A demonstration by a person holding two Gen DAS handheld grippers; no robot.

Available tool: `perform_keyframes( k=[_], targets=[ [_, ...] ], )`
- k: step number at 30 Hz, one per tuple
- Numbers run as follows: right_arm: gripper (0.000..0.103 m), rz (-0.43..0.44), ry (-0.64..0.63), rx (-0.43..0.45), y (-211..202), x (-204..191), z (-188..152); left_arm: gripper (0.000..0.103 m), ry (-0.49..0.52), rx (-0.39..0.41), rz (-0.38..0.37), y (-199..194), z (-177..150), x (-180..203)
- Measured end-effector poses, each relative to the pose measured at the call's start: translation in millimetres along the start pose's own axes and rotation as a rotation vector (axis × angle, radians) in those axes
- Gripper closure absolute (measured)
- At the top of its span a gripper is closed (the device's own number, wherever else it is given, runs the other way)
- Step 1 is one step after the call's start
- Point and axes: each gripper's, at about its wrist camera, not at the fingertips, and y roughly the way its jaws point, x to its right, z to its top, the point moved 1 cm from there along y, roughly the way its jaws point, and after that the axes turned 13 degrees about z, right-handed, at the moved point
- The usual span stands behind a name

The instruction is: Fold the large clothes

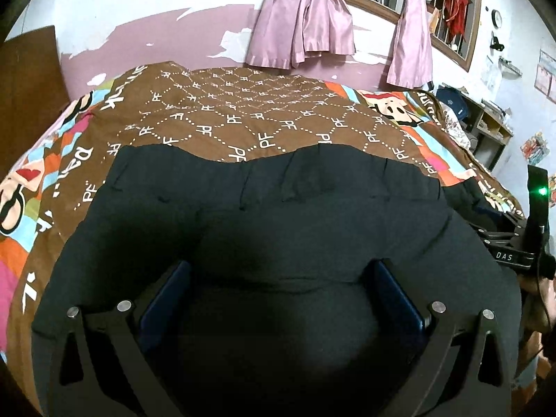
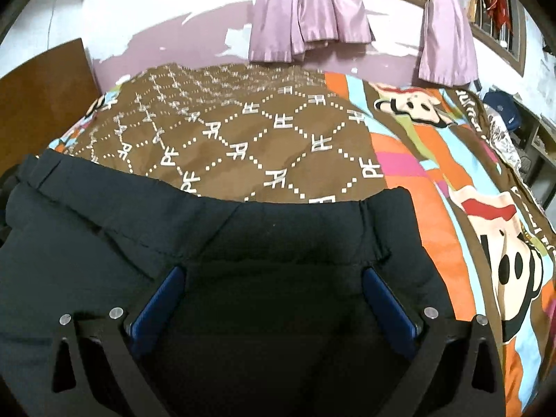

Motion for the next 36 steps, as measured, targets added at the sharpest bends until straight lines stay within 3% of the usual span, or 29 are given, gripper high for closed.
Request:
perform_keyframes(
  k=[12,18,22,29,36],
  targets=[
    [0.0,0.01,0.012,0.095,-31.1,-2.5,-16.3,0.001,0.033,0.021,0.012,-5.6,-8.5,5.5],
    [0.0,-0.121,-0.012,0.156,-54.0,-15.3,-29.0,0.001,0.041,0.036,0.03,-9.6,-12.5,6.9],
    [0.0,-0.167,-0.063,0.184,-69.2,-30.1,-39.9,0.001,0.104,0.023,0.09,-22.7,-13.1,9.8],
    [0.0,-0.075,-0.207,0.233,-94.4,-55.1,-59.8,0.001,0.102,0.152,0.198,-69.5,-23.5,-24.8],
    [0.0,-0.002,-0.144,0.236,-115.9,-14.7,-56.5,0.001,0.006,0.075,0.131,-76.4,-37.5,-70.5]
  ],
)
